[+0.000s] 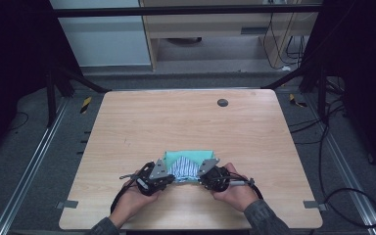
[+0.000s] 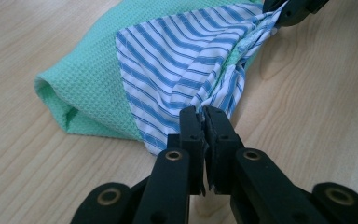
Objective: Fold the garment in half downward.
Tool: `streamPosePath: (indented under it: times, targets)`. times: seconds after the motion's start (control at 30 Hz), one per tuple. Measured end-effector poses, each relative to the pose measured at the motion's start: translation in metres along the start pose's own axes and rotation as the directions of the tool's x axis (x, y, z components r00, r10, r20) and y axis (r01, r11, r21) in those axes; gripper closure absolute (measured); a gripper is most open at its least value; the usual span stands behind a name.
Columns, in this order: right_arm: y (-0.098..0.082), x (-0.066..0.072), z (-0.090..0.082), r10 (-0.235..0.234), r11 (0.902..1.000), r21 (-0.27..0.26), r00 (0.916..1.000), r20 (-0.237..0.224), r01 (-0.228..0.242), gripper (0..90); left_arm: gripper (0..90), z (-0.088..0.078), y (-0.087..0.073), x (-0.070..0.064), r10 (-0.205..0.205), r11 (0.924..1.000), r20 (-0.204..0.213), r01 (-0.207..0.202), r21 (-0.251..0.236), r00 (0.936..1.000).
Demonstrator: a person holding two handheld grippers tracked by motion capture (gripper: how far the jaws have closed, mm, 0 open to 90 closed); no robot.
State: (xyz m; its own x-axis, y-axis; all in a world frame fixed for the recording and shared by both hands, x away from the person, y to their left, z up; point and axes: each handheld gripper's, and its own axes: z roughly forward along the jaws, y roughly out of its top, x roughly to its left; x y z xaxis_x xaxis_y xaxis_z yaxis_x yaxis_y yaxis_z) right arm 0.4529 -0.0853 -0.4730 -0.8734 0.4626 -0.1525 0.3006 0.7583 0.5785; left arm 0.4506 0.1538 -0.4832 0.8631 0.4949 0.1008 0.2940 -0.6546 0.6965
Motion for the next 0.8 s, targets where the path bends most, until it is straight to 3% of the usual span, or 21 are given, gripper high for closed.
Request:
streamPosePath:
  times: [0.8]
  targets:
    - [-0.007,0.008,-0.008,-0.018,0.9998,0.005,0.9997,0.015,0.018,85.3,86.8,-0.005,-0.004,-0.012,-0.02,0.9997,0.044,0.021,-0.015,0.9988]
